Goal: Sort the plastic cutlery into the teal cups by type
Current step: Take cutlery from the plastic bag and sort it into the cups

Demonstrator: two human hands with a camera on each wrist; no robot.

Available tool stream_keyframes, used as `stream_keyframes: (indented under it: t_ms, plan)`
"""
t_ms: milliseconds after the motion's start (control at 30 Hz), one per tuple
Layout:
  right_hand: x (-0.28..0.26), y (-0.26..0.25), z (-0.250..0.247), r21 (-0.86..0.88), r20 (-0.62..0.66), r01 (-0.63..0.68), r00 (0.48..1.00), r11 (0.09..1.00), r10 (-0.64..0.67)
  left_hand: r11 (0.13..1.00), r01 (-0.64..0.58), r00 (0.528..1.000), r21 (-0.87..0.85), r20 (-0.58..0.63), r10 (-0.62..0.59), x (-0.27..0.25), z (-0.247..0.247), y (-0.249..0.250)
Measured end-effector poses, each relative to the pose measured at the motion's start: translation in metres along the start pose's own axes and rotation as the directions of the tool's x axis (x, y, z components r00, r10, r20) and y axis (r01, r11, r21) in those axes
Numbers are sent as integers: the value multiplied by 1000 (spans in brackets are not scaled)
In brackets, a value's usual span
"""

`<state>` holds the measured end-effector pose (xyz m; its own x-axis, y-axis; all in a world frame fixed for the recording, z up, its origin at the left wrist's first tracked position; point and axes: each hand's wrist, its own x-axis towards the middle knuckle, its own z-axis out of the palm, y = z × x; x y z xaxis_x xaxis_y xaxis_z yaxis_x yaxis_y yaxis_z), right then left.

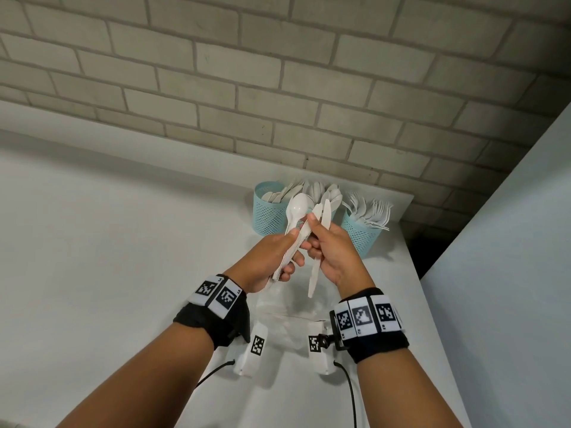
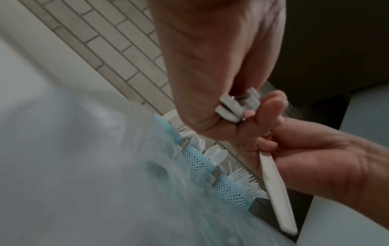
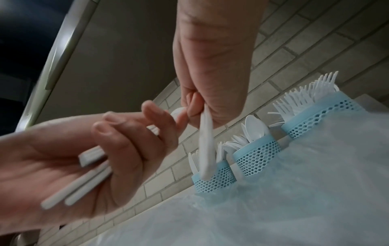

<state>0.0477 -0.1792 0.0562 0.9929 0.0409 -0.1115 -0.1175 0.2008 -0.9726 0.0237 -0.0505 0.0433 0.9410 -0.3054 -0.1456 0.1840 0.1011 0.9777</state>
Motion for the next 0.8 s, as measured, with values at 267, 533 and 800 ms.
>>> stream_keyframes:
  t_ms: [267, 533, 800]
  plan:
    - [11, -7, 6, -104, -118, 17, 993, 994, -29, 1000, -10, 995, 15, -104, 11, 4, -3, -4]
    - [34, -8, 18, -168, -37, 3, 999, 986, -9, 997, -68, 978, -20, -199, 63, 12, -15, -5]
    - [88, -48, 29, 179, -182, -24, 982, 983, 57, 963, -108, 938, -245, -347, 16, 23, -29, 1]
